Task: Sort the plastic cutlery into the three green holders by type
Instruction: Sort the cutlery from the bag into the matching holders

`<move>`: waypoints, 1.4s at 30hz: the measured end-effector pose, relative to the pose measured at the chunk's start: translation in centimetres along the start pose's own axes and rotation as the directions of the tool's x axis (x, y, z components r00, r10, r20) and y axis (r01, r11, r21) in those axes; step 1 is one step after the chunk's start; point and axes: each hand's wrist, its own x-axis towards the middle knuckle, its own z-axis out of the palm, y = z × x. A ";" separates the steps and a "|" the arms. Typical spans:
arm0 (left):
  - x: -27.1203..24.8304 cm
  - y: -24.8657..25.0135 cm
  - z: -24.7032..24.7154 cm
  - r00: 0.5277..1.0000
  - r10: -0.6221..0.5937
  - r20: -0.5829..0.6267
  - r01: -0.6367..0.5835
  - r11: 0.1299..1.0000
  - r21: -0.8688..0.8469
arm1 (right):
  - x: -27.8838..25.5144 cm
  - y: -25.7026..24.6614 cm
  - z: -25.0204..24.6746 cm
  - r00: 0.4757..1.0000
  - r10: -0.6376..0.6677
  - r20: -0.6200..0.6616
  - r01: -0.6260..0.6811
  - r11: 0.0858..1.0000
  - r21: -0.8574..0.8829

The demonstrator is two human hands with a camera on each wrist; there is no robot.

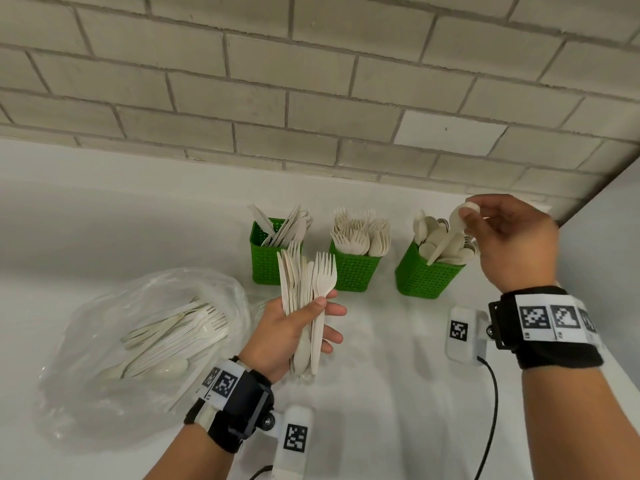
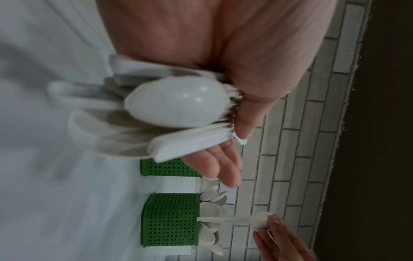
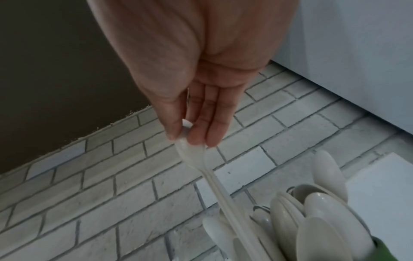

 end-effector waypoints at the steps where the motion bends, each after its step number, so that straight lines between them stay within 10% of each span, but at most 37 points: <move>1: 0.0 0.0 0.0 1.000 -0.003 0.001 0.003 1.000 -0.003 | -0.1 0.1 0.0 1.000 -0.007 -0.004 0.007 1.000 -0.005; 10: -0.1 0.0 0.2 0.999 -0.028 0.030 0.028 1.000 -0.012 | 0.5 -0.2 -1.2 0.985 -0.012 -0.174 0.021 0.999 0.050; 18: 0.5 0.9 1.3 0.998 -0.011 0.064 0.011 1.000 -0.005 | -0.4 2.6 2.2 0.993 -0.119 -0.014 0.104 0.912 -0.397; 24: 0.6 1.3 1.3 0.998 0.000 0.070 0.000 1.000 0.001 | 1.5 1.5 2.0 0.995 -0.067 -0.070 0.044 0.954 -0.296; 34: 0.5 1.8 1.3 0.995 -0.004 0.096 0.007 0.999 -0.032 | 0.1 2.6 3.8 0.948 0.273 0.166 -0.043 0.624 -0.780; 39: 0.6 1.9 1.5 0.993 -0.021 0.115 0.025 0.999 -0.026 | -1.8 -2.6 4.7 0.986 0.062 0.157 -0.019 0.966 -0.258; 42: 0.7 1.8 1.6 0.990 -0.050 0.132 0.053 0.998 -0.019 | -5.2 -6.0 7.0 0.838 0.136 0.529 -0.230 0.966 0.116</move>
